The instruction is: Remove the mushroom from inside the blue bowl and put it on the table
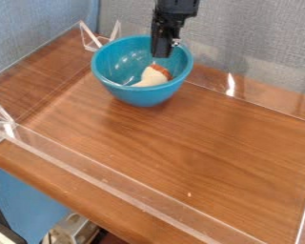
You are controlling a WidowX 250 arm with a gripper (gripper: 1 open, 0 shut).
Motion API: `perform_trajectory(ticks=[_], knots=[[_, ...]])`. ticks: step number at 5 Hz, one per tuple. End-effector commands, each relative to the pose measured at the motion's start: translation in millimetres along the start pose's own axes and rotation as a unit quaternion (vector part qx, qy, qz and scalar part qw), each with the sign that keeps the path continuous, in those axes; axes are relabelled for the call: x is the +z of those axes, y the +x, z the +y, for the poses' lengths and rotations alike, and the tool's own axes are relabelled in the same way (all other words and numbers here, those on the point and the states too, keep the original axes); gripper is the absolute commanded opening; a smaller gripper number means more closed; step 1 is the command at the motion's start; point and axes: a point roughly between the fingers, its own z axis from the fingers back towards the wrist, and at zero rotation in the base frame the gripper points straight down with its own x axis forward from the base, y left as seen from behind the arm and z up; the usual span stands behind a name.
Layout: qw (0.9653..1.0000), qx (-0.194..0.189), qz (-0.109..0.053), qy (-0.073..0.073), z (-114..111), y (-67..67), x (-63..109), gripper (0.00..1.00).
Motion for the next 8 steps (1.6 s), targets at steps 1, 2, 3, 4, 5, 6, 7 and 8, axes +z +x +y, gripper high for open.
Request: perform_trajectory(ticks=[1,2,3,4,5,6,7,8], knots=[[0.9981,-0.022,-0.033,0.046,-4.3,-3.2,43.0,1.00],[0.9987,0.004,-0.030,0.041,6.4,-4.3,33.6,1.00],[0.9985,0.035,-0.025,0.034,20.3,-6.8,19.5,1.00],[0.9991,0.025,-0.016,0.030,34.8,-5.5,-2.2,1.00],[0.9996,0.013,-0.006,0.023,46.1,-2.3,-27.8,1.00],[0.9990,0.043,-0.002,0.015,56.1,-2.8,-36.5,0.00],[0.9970,0.074,-0.003,0.022,59.8,-6.4,-25.5,0.00],[0.9975,0.066,-0.007,0.025,59.3,-15.4,-30.5,0.00]])
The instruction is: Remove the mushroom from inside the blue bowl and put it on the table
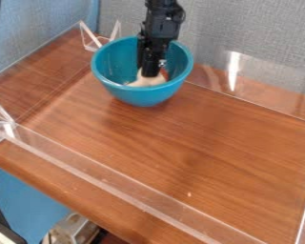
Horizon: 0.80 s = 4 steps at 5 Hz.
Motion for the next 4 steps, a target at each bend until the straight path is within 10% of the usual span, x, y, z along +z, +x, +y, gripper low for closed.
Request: perform_trajectory(ticks=[1,4], knots=[[0.9990,0.003,-0.029,0.035,6.9,-16.7,26.8,0.00],[0.9979,0.024,-0.044,0.042,16.4,-20.4,42.4,0.00]])
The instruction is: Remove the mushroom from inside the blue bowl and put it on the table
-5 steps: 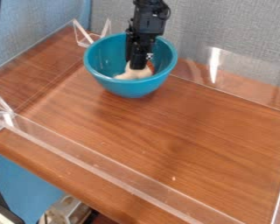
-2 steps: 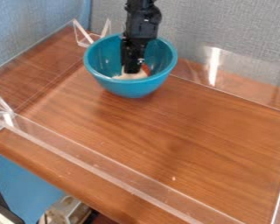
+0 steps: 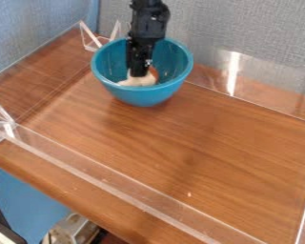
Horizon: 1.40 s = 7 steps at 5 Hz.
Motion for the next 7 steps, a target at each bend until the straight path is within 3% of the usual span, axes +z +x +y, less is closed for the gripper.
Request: perform_trajectory(ticks=[1,3,4,6,7], knots=[[0.9981,0.031,-0.035,0.040,8.5,-2.0,53.1,0.00],[0.9981,-0.002,-0.040,0.046,14.1,8.8,57.2,0.00],[0.9973,-0.015,-0.047,0.055,14.9,13.1,67.8,0.00],[0.9957,0.033,-0.063,0.060,9.1,1.9,103.1,0.00],[0.9949,0.032,-0.073,0.061,-2.7,7.9,113.0,0.00]])
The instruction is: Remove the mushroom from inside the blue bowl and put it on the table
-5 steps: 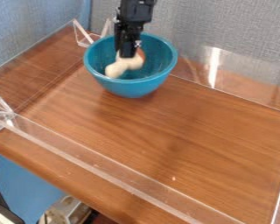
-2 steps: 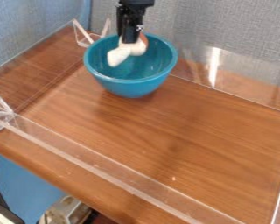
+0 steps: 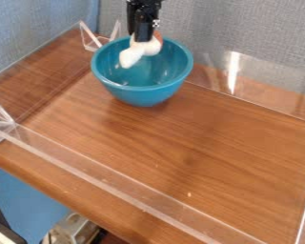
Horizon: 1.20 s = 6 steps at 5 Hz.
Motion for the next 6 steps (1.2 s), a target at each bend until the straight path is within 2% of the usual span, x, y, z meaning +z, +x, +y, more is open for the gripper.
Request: perform_trajectory(ticks=[1,3,5,6], knots=[[0.9982,-0.003,-0.045,0.040,-12.8,6.3,50.0,0.00],[0.9971,-0.053,-0.043,0.033,-37.8,4.9,47.9,0.00],[0.9943,-0.097,-0.038,0.023,-85.1,9.3,49.9,0.00],[0.9930,-0.107,-0.044,0.022,-101.0,8.5,60.0,0.00]])
